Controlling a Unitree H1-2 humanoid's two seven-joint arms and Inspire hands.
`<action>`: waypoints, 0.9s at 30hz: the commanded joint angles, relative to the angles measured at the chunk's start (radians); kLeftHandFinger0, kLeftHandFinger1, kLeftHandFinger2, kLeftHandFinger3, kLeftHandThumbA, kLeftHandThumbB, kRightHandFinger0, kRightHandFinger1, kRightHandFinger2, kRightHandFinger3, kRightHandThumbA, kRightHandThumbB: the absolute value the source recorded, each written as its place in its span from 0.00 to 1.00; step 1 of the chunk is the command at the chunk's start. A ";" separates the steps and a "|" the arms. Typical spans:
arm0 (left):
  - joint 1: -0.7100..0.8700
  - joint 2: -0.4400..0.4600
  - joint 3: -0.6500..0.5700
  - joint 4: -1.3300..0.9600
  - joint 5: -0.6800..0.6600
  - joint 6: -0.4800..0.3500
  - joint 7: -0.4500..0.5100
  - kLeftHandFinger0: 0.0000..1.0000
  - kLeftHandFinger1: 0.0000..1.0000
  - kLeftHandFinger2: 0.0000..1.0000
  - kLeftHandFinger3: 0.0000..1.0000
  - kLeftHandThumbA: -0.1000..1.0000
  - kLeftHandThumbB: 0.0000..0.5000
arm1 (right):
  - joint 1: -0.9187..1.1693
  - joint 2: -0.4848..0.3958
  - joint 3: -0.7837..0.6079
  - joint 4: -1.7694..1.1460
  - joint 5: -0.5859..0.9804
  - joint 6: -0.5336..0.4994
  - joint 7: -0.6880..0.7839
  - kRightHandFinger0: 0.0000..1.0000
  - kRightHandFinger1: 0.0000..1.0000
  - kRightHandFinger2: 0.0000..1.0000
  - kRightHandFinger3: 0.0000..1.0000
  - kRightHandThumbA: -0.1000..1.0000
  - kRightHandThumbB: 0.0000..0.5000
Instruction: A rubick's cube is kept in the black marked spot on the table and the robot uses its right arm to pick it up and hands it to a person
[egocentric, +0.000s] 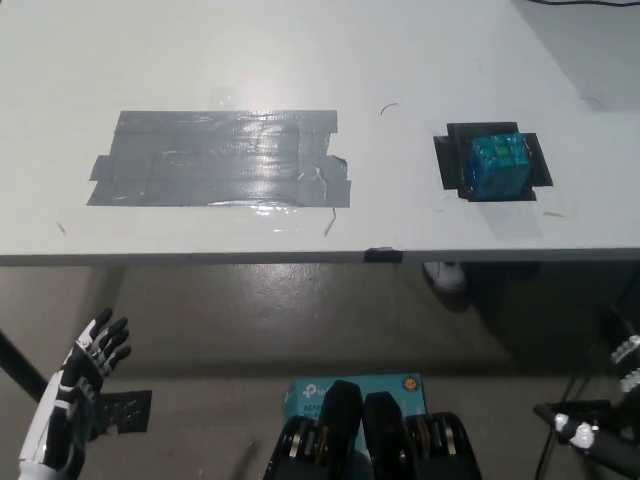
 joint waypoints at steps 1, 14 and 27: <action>-0.002 0.012 0.008 0.007 -0.016 -0.051 -0.013 1.00 1.00 1.00 1.00 1.00 0.41 | -0.022 0.013 -0.057 -0.204 -0.100 -0.009 -0.061 1.00 1.00 1.00 1.00 1.00 0.62; -0.017 0.014 0.009 0.024 -0.011 -0.045 -0.013 1.00 1.00 1.00 1.00 1.00 0.45 | -0.417 0.004 -0.079 -0.185 -0.305 0.357 -0.093 1.00 1.00 1.00 1.00 1.00 0.61; -0.028 0.011 0.010 0.013 -0.016 -0.033 -0.011 1.00 1.00 1.00 1.00 1.00 0.45 | -0.784 0.001 -0.027 0.358 -0.334 0.499 -0.133 1.00 1.00 1.00 1.00 0.92 0.78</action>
